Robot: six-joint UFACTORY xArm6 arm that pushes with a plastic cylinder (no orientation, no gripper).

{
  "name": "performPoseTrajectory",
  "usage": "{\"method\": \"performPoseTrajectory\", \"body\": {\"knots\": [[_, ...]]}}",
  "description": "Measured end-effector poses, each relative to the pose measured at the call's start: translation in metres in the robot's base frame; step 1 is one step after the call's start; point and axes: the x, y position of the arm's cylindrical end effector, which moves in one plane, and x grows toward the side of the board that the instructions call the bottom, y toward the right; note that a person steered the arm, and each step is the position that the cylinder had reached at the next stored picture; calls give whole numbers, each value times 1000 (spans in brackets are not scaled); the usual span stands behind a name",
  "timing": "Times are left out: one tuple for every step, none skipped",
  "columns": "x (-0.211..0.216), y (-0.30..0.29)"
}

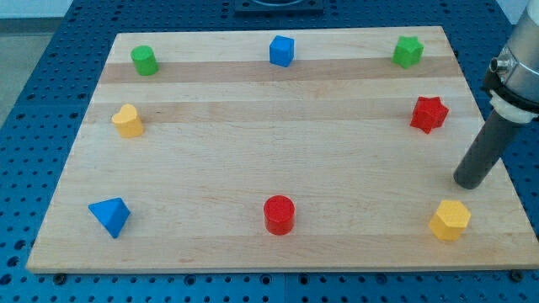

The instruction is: Point your arm to the yellow heart

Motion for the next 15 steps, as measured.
{"method": "performPoseTrajectory", "body": {"knots": [[0,0],[0,0],[0,0],[-12,-14],[-27,-52],[-53,-110],[-72,-172],[-84,-230],[-88,-293],[-71,-369],[-65,-439],[-65,-465],[-64,-511],[-65,-543],[-95,-527]]}}
